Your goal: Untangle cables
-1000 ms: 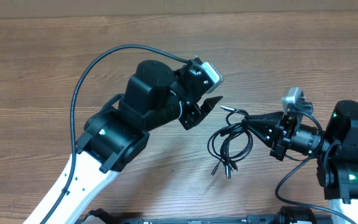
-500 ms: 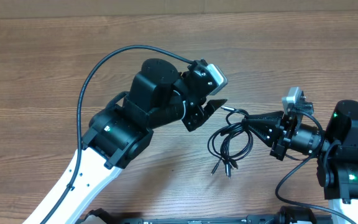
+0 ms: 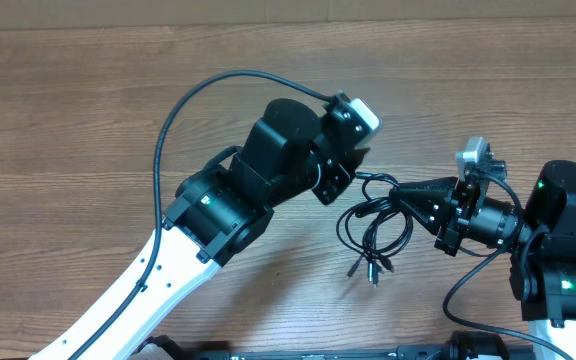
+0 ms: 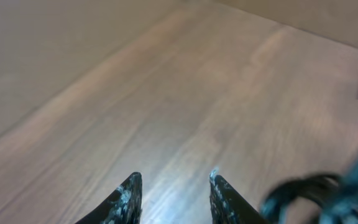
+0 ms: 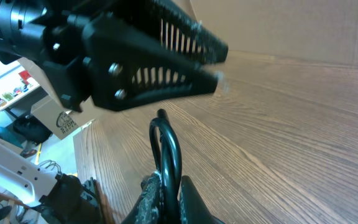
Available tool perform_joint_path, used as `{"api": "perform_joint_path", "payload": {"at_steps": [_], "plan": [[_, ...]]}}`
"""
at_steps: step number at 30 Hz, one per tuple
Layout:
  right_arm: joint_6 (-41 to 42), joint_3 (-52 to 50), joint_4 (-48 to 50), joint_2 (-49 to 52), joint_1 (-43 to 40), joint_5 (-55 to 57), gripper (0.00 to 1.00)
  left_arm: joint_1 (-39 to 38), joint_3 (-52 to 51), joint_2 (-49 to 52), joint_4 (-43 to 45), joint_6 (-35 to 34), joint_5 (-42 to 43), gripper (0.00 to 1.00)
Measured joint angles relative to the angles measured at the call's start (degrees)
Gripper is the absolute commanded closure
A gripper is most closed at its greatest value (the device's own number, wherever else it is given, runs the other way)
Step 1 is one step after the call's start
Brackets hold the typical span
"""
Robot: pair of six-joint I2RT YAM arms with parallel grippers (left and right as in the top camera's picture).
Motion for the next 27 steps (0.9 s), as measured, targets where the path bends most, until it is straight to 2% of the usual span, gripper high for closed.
{"api": "perform_joint_path", "payload": {"at_steps": [5, 9, 20, 27], "plan": [[0.50, 0.00, 0.00, 0.00, 0.00, 0.31, 0.96, 0.00, 0.00, 0.00, -0.04, -4.02, -7.21, 0.70], [0.92, 0.00, 0.20, 0.00, 0.02, 0.48, 0.96, -0.31, 0.00, 0.00, -0.04, -5.95, -9.44, 0.71], [7.78, 0.00, 7.08, 0.04, 0.00, 1.70, 0.96, -1.77, 0.00, 0.00, -0.39, -9.16, -10.64, 0.77], [10.95, 0.00, 8.92, 0.07, 0.00, 2.21, 0.96, -2.56, 0.00, 0.00, 1.07, -11.08, -10.23, 0.77]]}}
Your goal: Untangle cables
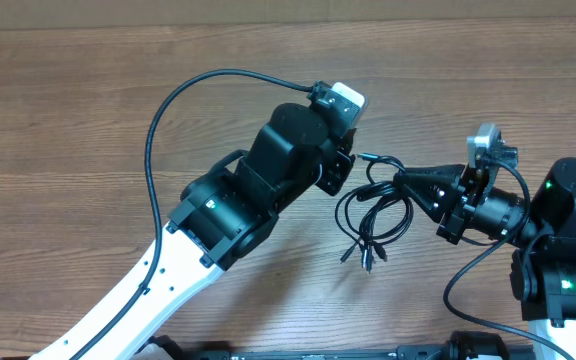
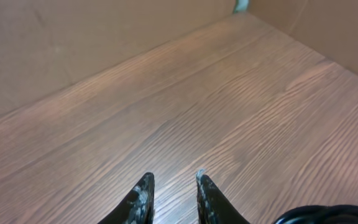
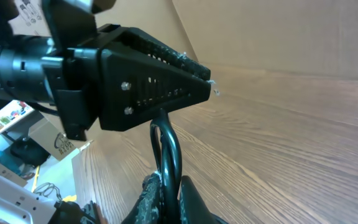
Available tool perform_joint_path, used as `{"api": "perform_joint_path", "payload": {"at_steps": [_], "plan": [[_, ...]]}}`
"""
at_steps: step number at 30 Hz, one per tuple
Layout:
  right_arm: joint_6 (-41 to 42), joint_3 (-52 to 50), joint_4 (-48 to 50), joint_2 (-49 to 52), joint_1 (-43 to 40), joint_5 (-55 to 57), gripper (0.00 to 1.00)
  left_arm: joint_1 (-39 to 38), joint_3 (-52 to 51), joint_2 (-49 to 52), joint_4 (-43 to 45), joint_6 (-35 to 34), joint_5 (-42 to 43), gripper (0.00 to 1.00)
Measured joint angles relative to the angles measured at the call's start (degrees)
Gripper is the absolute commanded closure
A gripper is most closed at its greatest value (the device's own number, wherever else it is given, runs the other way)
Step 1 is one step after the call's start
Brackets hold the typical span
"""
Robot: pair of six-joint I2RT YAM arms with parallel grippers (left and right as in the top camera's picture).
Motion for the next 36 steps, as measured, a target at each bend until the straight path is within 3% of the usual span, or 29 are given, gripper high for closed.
{"api": "perform_joint_path", "payload": {"at_steps": [20, 36], "plan": [[1.09, 0.00, -0.04, -0.02, -0.09, 0.00, 0.96, -4.09, 0.00, 3.72, 2.80, -0.59, -0.26, 0.75], [1.25, 0.00, 0.00, 1.64, -0.11, -2.12, 0.96, -4.76, 0.00, 5.73, 9.01, -0.59, 2.25, 0.82]]}}
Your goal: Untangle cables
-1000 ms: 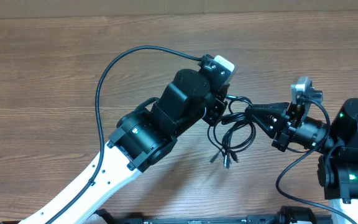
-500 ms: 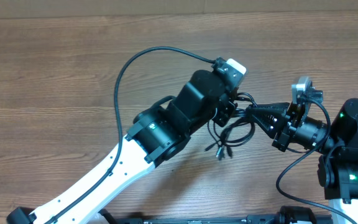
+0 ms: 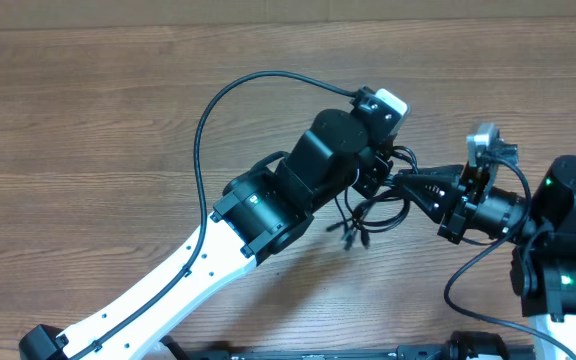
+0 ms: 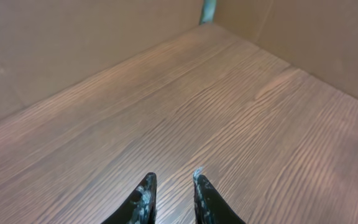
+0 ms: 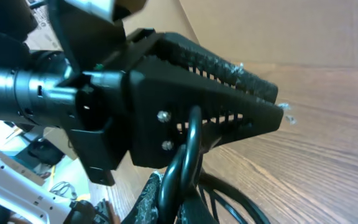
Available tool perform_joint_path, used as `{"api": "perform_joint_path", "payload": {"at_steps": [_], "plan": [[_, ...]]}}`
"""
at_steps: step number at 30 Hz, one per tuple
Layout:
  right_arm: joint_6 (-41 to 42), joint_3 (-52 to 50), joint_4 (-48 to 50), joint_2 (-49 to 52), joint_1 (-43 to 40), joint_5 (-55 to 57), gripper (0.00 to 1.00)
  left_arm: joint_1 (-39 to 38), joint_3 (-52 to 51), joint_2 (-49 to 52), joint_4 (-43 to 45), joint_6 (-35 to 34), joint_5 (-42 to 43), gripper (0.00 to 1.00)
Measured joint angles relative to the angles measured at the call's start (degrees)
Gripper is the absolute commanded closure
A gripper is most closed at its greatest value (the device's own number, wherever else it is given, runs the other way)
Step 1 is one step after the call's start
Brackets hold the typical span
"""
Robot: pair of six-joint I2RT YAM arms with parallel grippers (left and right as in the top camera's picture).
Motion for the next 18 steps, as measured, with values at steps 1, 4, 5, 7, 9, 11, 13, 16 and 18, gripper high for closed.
{"api": "perform_joint_path", "payload": {"at_steps": [1, 4, 5, 7, 9, 11, 13, 16, 18], "plan": [[0.00, 0.00, -0.07, 0.48, 0.00, -0.31, 0.96, 0.02, 0.00, 0.00, 0.02, 0.00, 0.52, 0.85], [0.00, 0.00, -0.15, 1.73, 0.00, -0.42, 0.96, 0.35, 0.00, 0.00, -0.31, 1.20, 3.02, 0.90], [-0.02, 0.00, -0.33, 2.10, -0.04, -0.24, 0.96, 0.42, 0.00, 0.00, -0.48, 2.12, 4.02, 0.91], [0.00, 0.00, -0.52, 2.71, -0.09, 1.18, 0.96, 0.57, 0.00, 0.00, -1.31, 4.26, 6.82, 0.95], [-0.02, 0.00, -0.52, 3.63, -0.35, 2.86, 0.96, 0.57, 0.00, -0.04, -2.82, 6.16, 10.43, 0.96], [0.02, -0.02, -0.79, 4.13, -0.39, 3.34, 0.96, 0.42, 0.00, -0.07, -3.98, 7.89, 12.13, 0.96], [-0.02, -0.02, -1.07, 4.04, -0.37, 3.43, 0.96, 0.44, 0.00, -0.07, -4.61, 9.18, 12.61, 0.96], [-0.04, -0.02, -1.18, 3.80, -0.37, 3.56, 0.96, 0.50, 0.07, -0.07, -4.76, 10.75, 13.18, 0.96], [-0.02, -0.02, -1.22, 3.76, -0.39, 3.54, 0.96, 0.72, 0.09, -0.07, -4.81, 11.58, 13.81, 0.96]]}}
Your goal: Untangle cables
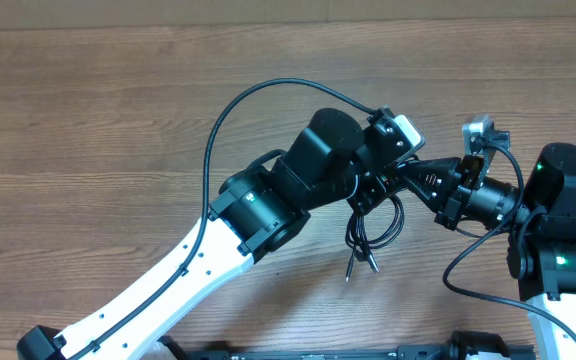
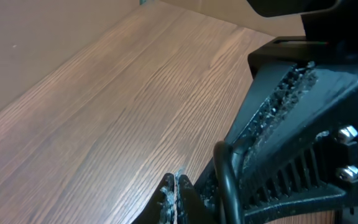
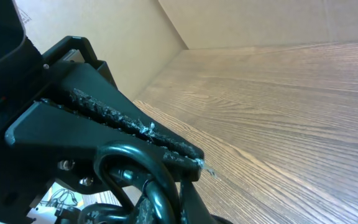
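A bundle of black cables [image 1: 376, 228] hangs between my two grippers at the middle right of the wooden table, its plug ends [image 1: 353, 268] trailing on the wood. My right gripper [image 3: 166, 208] is shut on a cable loop [image 3: 114, 155] that rises out of its fingers. My left gripper [image 2: 174, 182] is shut, tips pressed together with nothing showing between them. The same loop [image 2: 224, 180] stands just right of its fingers, against the right gripper's fingers [image 2: 291, 106]. In the overhead view the left gripper [image 1: 393, 178] and right gripper [image 1: 415, 178] meet tip to tip.
The brown wooden table [image 1: 88, 120] stretches wide to the left and back. A cardboard wall [image 3: 260, 22] stands behind it. The left arm's own black lead [image 1: 230, 108] arches above its forearm. The right arm's base [image 1: 563, 250] sits at the right edge.
My left gripper has shut from a narrow gap and now lies right against the right gripper's fingers beside the held loop. The bundle hangs longer and straighter, plug ends further toward the front.
My right gripper was shut on the cable loop throughout. My left gripper stood open to the left of the bundle, then narrower and still apart, then over the bundle close to the right gripper, and is now shut beside the loop.
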Available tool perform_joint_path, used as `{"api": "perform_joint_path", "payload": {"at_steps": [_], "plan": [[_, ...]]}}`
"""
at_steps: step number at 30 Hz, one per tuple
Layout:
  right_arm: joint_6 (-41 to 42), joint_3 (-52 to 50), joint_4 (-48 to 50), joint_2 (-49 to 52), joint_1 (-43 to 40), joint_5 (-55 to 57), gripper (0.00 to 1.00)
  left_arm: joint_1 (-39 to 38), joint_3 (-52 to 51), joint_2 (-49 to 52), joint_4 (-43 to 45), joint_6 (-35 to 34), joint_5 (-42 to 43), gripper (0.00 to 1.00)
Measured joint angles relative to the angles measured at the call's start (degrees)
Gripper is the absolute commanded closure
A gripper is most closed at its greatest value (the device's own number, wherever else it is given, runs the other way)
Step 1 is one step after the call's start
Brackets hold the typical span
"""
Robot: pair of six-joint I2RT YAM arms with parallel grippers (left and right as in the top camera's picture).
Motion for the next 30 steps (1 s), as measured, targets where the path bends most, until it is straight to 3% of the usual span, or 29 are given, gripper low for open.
{"api": "perform_joint_path", "payload": {"at_steps": [10, 19, 30], "plan": [[-0.02, 0.00, -0.15, -0.07, 0.02, -0.11, 0.96, 0.42, 0.02, 0.00, -0.09, 1.03, 1.66, 0.96], [0.02, 0.00, -2.03, 0.04, 0.11, -0.50, 0.96, 1.44, 0.04, 0.00, 0.13, 9.20, 5.97, 0.96], [0.00, 0.00, -2.82, 0.17, 0.33, -0.42, 0.96, 1.44, 0.09, 0.00, -0.59, 12.31, 5.92, 0.95]]}}
